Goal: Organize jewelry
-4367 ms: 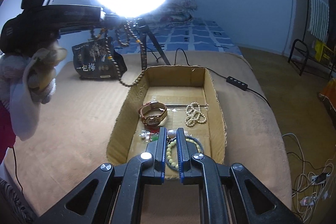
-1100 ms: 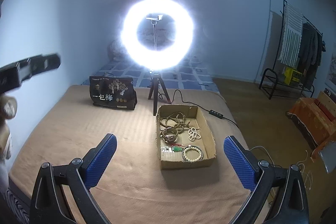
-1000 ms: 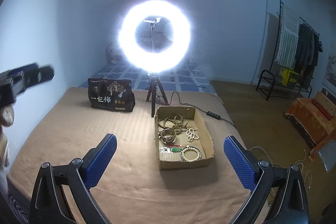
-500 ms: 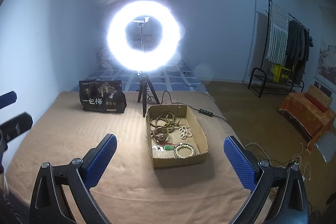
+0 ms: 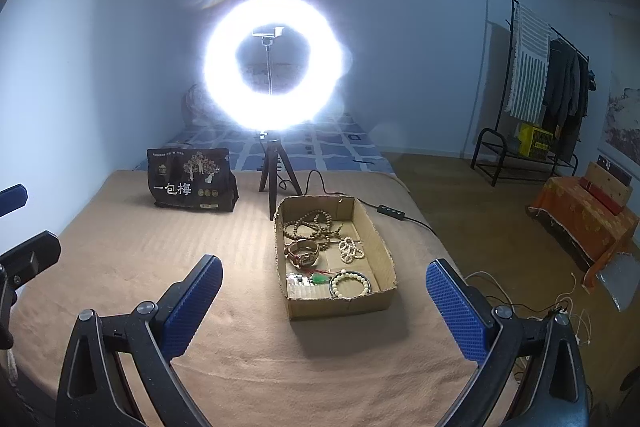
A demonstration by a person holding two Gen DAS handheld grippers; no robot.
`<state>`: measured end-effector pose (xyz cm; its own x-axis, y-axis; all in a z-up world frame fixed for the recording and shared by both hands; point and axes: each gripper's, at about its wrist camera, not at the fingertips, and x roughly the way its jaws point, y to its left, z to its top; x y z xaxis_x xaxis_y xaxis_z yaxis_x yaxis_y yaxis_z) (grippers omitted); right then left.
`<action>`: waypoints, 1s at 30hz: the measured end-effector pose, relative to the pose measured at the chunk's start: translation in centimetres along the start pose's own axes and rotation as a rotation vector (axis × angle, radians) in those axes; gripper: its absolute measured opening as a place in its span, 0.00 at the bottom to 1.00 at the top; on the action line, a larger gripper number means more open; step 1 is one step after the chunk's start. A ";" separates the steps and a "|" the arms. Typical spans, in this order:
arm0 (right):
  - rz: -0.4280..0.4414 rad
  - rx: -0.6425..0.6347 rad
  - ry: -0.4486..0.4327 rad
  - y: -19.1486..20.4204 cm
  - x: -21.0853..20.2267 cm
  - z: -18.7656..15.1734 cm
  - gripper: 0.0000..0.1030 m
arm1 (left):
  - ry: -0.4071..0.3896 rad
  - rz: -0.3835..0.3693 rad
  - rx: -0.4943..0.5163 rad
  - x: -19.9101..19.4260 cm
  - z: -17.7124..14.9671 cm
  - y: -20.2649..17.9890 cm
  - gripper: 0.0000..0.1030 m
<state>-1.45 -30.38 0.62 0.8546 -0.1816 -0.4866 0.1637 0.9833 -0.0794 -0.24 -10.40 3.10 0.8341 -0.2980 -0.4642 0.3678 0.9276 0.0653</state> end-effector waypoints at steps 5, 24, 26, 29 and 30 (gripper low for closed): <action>-0.003 -0.011 0.009 0.0 0.1 -0.1 1.00 | -0.001 0.001 0.000 0.0 0.0 0.0 1.00; -0.008 -0.013 0.021 0.1 0.3 -0.4 1.00 | -0.008 -0.004 0.009 -0.3 0.3 -0.1 1.00; -0.008 -0.014 0.021 0.1 0.3 -0.4 1.00 | -0.008 -0.004 0.010 -0.3 0.3 -0.2 1.00; -0.008 -0.015 0.021 0.1 0.3 -0.4 1.00 | -0.010 -0.004 0.010 -0.3 0.3 -0.2 1.00; -0.008 -0.016 0.022 0.1 0.3 -0.4 1.00 | -0.009 -0.003 0.010 -0.3 0.2 -0.2 1.00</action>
<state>-1.38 -30.29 0.13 0.8422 -0.1889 -0.5049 0.1623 0.9820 -0.0967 -0.46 -10.51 3.45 0.8366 -0.3031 -0.4564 0.3746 0.9244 0.0726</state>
